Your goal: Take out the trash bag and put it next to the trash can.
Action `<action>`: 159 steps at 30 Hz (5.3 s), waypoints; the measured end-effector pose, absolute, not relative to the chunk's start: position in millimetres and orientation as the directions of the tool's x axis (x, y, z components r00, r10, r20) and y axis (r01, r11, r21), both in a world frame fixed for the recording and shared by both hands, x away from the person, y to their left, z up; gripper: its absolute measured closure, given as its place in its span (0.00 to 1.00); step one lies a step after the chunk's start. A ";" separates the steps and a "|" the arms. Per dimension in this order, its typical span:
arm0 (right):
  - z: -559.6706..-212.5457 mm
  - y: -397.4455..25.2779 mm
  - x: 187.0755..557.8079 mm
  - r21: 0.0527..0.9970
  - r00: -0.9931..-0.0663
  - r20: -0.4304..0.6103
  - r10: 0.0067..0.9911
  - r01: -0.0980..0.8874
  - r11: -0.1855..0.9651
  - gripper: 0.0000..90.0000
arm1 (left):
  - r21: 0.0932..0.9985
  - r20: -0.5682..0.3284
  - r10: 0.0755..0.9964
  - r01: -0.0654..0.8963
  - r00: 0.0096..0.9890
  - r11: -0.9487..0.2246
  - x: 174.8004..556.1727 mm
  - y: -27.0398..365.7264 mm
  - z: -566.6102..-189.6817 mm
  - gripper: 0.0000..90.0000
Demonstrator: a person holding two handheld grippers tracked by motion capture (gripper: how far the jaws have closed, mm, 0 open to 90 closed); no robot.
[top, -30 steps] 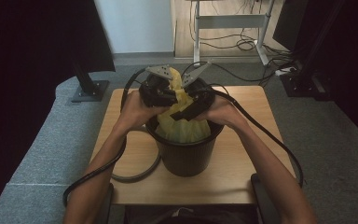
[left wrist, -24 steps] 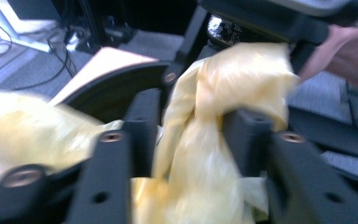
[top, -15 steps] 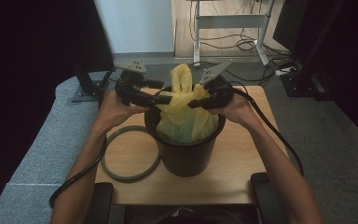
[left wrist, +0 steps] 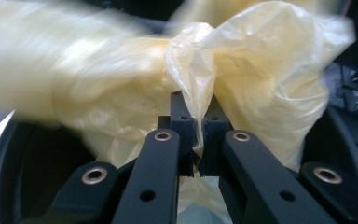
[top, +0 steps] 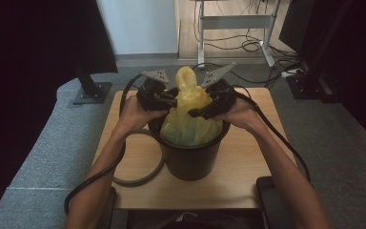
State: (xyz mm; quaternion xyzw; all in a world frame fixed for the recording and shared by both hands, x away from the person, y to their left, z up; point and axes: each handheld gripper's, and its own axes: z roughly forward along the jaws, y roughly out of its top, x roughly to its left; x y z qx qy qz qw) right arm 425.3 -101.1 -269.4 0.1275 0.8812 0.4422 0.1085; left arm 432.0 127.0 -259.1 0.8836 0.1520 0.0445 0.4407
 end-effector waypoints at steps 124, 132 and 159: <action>-266.5 -97.1 429.6 0.779 -0.963 -0.052 0.265 0.127 0.614 0.87 | 0.831 -0.064 0.413 0.278 0.909 -0.483 429.0 179.0 -265.0 0.35; -258.1 -95.7 426.6 0.797 -0.974 -0.039 0.222 0.104 0.595 0.77 | 0.800 -0.120 0.304 0.273 0.945 -0.535 436.0 157.1 -283.6 0.78; -269.5 -84.9 435.8 0.774 -0.953 -0.031 0.302 0.168 0.611 0.83 | 0.864 -0.070 0.372 0.242 0.926 -0.441 416.2 192.4 -255.0 0.30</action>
